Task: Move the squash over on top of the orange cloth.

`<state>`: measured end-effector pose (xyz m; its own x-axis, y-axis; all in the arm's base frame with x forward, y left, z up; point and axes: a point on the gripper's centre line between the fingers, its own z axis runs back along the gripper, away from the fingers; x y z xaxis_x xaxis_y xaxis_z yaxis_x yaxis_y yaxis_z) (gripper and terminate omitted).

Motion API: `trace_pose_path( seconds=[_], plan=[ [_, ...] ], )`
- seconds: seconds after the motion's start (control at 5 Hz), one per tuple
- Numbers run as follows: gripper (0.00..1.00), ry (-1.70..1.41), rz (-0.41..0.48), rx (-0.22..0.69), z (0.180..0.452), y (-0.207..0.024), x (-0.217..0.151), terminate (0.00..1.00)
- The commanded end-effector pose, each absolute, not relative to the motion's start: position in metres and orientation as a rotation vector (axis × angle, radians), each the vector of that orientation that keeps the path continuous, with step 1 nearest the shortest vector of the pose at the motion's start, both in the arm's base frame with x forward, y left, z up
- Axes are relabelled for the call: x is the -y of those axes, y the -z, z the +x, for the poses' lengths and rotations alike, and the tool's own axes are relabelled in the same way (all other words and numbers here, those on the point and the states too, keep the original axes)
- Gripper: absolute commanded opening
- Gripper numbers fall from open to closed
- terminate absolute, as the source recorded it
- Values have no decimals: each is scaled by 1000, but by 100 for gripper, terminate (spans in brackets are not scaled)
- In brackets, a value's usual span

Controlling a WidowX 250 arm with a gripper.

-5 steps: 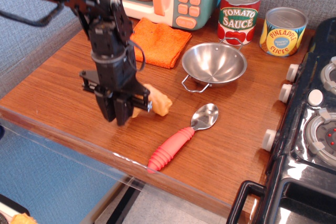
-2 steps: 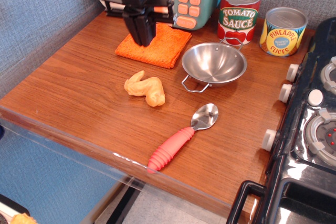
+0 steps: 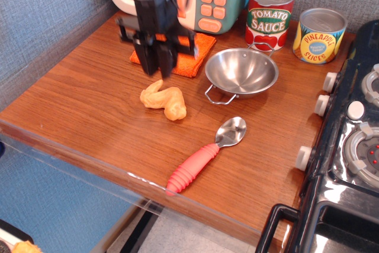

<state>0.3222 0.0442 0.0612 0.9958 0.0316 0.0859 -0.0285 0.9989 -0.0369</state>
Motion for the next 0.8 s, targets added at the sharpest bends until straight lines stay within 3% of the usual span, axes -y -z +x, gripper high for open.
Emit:
trace_pose_path(
  seconds=[0.0, 0.6],
  plan=[
    [100, -147, 7, 75, 294, -52, -26, 0],
    [100, -415, -28, 44, 331, -34, -26, 0]
  ],
)
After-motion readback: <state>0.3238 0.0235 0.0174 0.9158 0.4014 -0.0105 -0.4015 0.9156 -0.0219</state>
